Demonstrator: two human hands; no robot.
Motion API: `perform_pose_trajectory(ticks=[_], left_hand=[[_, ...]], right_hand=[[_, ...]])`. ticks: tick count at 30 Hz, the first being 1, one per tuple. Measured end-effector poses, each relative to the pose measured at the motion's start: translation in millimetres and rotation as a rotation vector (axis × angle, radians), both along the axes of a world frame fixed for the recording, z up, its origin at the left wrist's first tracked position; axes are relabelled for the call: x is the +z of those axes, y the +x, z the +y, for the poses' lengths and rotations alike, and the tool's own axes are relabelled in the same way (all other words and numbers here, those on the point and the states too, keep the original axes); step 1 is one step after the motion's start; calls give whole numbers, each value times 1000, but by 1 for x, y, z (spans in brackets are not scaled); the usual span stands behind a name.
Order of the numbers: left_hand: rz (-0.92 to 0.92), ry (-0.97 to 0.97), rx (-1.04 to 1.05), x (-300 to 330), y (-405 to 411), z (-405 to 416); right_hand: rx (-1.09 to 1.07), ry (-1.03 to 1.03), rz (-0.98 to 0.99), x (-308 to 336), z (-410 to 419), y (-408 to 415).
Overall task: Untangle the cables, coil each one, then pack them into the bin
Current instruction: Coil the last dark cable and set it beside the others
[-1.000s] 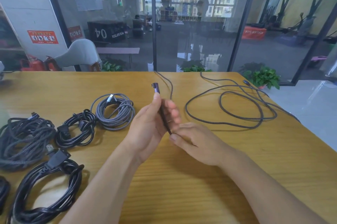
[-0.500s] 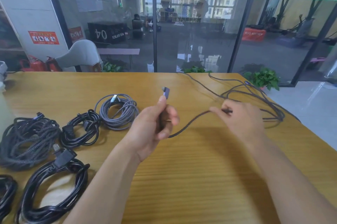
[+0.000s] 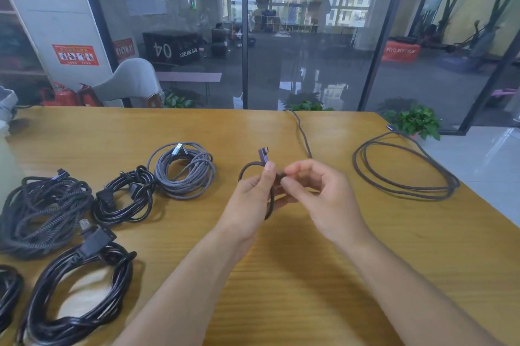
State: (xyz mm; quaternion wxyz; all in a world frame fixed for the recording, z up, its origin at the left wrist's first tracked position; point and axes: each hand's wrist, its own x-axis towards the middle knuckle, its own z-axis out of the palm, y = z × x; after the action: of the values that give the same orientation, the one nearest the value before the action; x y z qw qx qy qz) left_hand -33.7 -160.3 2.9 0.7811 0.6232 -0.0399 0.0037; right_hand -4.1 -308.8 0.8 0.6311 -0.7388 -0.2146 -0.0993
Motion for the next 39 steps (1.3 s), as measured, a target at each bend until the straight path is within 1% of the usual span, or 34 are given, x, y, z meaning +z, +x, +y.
perform_pose_trajectory(ticks=[4,5,6,7,8,9,10,12,17,19,20,21,23,25,26,28,29,31,33,35,37,39], left_hand=[[-33,-129,75,-1,6,3],[-36,-191,97,0,8,6],[-42,-251,108,2,9,9],[-47,-287,107,3,9,11],[-47,-299,97,5,9,11],[-46,-301,83,5,8,11],[-42,-301,73,5,6,9],[-29,-290,74,5,4,7],[-13,-167,60,9,0,8],[-23,-170,40,11,0,11],[-25,-207,33,13,-1,13],[-25,-273,31,15,-1,14],[-15,-406,14,19,-2,19],[34,-460,-44,23,-3,23],[60,-467,-86,24,-5,25],[91,-473,-172,27,-8,29],[97,-473,-213,29,-9,32],[101,-449,-291,32,-12,38],[102,-411,-367,33,-13,44],[101,-391,-427,33,-13,49],[99,-387,-463,33,-13,51],[100,-375,-476,32,-13,49]], right_hand=[[148,86,65,3,1,-2],[151,32,57,5,-3,-1],[116,-103,8,6,-9,1],[74,-283,-56,6,-16,3],[56,-439,-108,5,-21,4],[59,-524,-138,4,-24,5],[72,-536,-146,3,-25,4],[104,-457,-136,2,-22,1],[137,-92,-14,-1,10,-20],[190,-49,66,-3,16,-20],[233,-88,85,-5,14,-18],[281,-176,83,-5,8,-14],[390,-413,71,-4,-3,-8],[465,-604,94,-4,-11,-1],[469,-677,76,-5,-15,2],[402,-819,-41,-8,-26,13],[340,-881,-63,-7,-34,19],[201,-954,-2,-6,-57,33],[87,-963,89,-1,-84,43],[-20,-950,123,1,-110,51],[-127,-902,149,2,-128,54],[-248,-828,151,6,-129,52]])
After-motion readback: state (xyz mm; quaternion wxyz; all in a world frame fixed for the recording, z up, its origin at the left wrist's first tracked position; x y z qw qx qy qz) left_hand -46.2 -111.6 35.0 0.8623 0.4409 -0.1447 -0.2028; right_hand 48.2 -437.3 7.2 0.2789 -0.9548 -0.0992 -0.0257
